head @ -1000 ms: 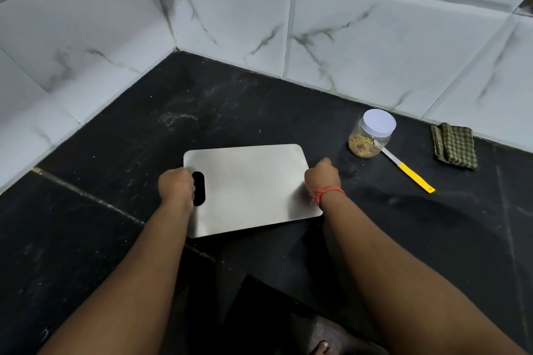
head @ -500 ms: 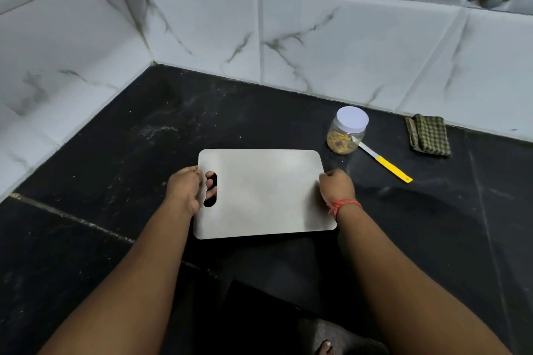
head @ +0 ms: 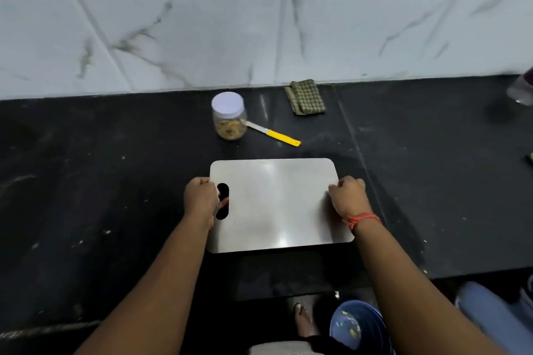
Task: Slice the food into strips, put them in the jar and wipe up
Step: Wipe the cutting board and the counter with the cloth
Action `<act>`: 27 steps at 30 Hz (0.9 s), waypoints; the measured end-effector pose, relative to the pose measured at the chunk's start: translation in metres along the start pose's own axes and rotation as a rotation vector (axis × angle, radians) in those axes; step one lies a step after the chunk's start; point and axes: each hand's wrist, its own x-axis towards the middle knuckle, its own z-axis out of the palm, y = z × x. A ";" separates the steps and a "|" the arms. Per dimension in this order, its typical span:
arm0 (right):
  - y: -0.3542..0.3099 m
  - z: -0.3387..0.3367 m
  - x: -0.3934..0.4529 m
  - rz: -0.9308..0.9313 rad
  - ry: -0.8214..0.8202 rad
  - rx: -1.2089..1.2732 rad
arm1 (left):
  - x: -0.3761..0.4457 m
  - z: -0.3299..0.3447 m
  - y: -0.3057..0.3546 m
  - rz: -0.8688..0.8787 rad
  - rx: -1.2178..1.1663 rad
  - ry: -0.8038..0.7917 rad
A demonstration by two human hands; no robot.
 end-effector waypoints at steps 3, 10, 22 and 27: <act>0.022 -0.012 0.002 0.039 0.038 -0.004 | -0.009 0.022 -0.006 0.060 0.201 0.002; 0.040 -0.023 0.006 -0.006 0.027 -0.085 | -0.014 0.030 -0.005 0.260 0.763 -0.026; 0.033 -0.033 0.023 -0.098 -0.077 -0.278 | -0.018 0.027 0.004 0.275 1.140 0.004; 0.026 -0.035 0.026 -0.143 -0.125 -0.302 | -0.018 0.025 0.003 0.298 1.178 0.018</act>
